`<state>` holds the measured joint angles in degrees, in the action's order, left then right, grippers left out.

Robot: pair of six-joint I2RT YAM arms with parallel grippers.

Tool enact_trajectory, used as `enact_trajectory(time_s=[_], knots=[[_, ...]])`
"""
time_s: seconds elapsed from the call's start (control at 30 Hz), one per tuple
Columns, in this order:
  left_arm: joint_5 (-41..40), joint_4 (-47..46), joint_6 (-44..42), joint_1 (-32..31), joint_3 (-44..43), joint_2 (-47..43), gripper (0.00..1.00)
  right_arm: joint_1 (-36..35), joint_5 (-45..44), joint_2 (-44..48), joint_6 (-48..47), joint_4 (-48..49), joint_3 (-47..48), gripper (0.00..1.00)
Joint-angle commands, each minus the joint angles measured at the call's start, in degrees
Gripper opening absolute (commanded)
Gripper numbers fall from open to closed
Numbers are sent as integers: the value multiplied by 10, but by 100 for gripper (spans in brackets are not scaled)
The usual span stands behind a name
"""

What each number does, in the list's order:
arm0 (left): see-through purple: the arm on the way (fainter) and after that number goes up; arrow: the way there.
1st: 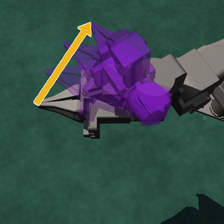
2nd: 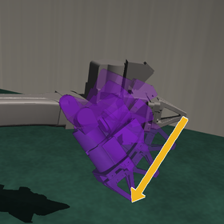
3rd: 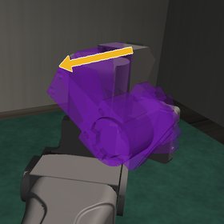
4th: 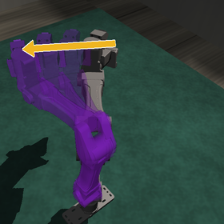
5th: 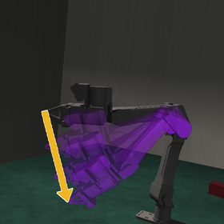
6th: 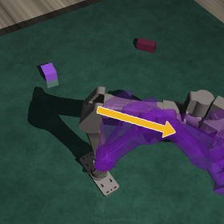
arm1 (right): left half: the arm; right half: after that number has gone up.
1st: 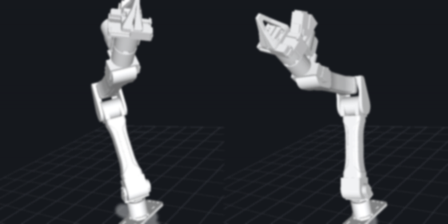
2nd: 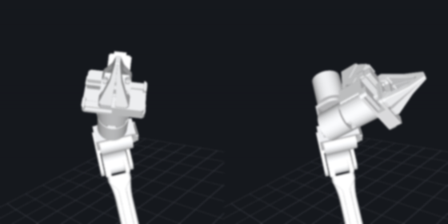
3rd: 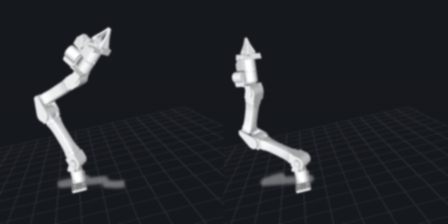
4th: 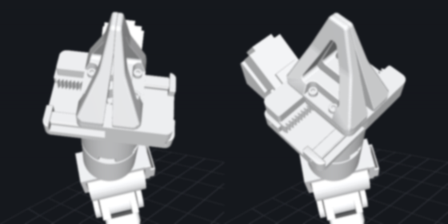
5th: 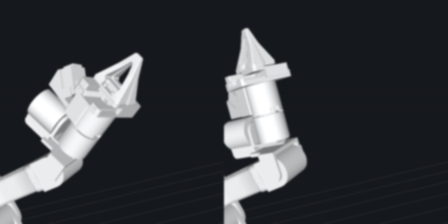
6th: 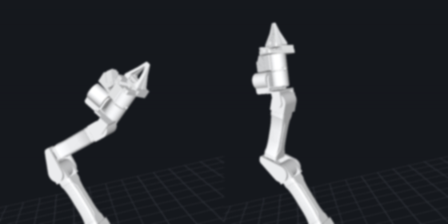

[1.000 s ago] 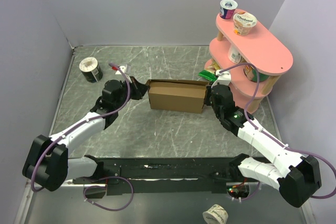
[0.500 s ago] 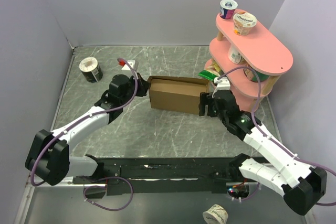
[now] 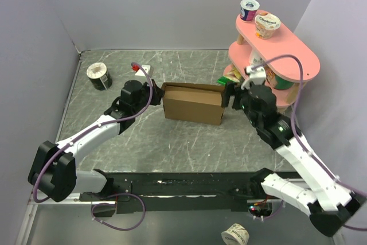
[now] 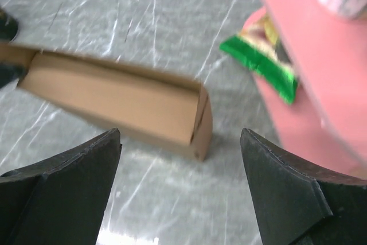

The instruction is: Fold the paper box

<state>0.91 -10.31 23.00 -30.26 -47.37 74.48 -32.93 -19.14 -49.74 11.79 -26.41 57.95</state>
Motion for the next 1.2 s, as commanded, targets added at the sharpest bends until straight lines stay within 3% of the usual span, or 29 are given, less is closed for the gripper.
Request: enact_trajectory(time_s=[0.0,0.17,0.33,0.8,0.9,1.0,1.17], knots=[[-7,155,-24,-9,41,35,1,26,4,-90,-50,108,47,91],[-7,148,-20,-16,44,37,1,33,2,-179,-70,160,104,91],[-8,145,-17,-21,42,38,1,36,-12,-229,-69,185,78,90],[-5,143,-2,-27,32,48,1,32,11,-160,52,213,-109,84],[-2,145,0,-26,26,44,10,32,4,-151,64,217,-132,83],[1,151,-3,-27,20,33,33,32,-3,-147,68,219,-144,81],[23,155,-10,-27,18,0,46,31,-9,-147,71,228,-154,75]])
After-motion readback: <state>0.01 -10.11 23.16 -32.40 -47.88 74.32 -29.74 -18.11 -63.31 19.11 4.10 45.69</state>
